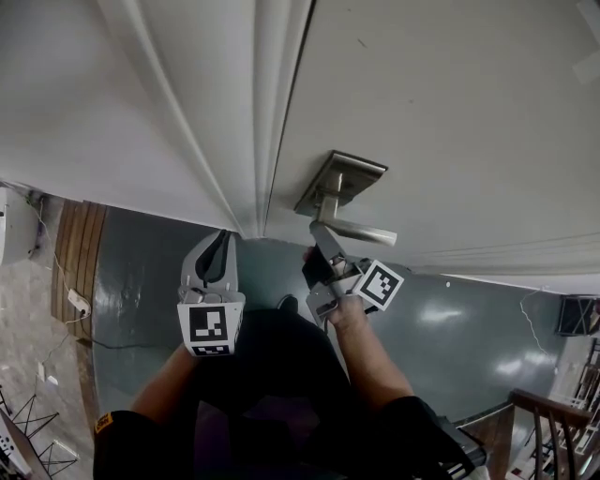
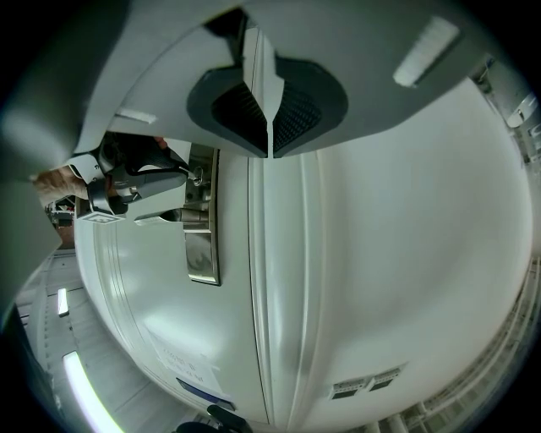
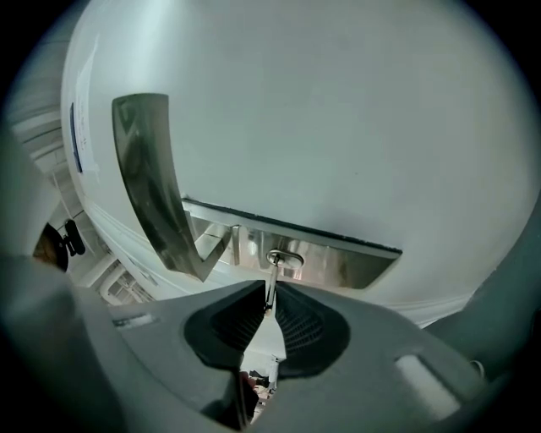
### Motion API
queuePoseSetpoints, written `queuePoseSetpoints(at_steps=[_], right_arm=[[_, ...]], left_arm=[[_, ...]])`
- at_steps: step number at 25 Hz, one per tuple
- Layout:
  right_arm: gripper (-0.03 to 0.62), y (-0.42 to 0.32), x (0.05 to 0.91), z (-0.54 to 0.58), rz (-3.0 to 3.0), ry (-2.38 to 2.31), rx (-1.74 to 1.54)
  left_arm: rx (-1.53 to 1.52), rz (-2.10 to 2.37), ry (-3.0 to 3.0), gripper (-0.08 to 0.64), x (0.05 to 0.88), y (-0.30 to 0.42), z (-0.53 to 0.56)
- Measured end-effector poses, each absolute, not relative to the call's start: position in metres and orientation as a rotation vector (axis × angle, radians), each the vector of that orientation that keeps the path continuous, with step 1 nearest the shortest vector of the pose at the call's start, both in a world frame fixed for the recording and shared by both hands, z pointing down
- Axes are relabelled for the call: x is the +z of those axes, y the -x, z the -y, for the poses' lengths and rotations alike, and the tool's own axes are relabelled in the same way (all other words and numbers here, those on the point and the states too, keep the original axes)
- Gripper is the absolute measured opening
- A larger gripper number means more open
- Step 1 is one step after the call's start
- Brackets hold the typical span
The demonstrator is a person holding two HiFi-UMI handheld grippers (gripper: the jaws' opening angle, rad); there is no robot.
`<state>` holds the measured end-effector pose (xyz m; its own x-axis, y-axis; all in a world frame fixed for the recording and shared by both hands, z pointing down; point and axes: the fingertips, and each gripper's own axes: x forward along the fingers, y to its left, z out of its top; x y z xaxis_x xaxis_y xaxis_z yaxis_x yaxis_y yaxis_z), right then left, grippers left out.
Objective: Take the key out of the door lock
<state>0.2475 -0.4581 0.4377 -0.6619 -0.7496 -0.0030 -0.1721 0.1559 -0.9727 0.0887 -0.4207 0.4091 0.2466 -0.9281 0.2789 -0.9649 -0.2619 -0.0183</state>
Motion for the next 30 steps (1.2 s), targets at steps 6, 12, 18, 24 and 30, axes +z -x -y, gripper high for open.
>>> queuePoseSetpoints(at_steps=[6,12,18,24,30], right_arm=[[0.021,-0.249,0.438,0.456,-1.863,0.854,-1.567],[0.017,-0.247,0.440,0.446,-1.802,0.863,-1.584],[0.015,-0.242,0.442,0.424,-1.750,0.868,-1.600],[0.015,-0.234,0.437,0.401,-1.808,0.908,-1.578],[0.015,-0.217,0.423,0.382,-1.979,1.081,-1.457]], left_arm=[[0.364,1.784,-2.362,0.023,0.410,-0.087,0.418],[0.353,1.762,-2.395,0.020,0.408,-0.090,0.418],[0.346,1.730,-2.425,0.018,0.406,-0.092,0.416],[0.332,1.683,-2.426,0.018,0.411,-0.090,0.411],[0.315,1.632,-2.461,0.018,0.411,-0.078,0.404]])
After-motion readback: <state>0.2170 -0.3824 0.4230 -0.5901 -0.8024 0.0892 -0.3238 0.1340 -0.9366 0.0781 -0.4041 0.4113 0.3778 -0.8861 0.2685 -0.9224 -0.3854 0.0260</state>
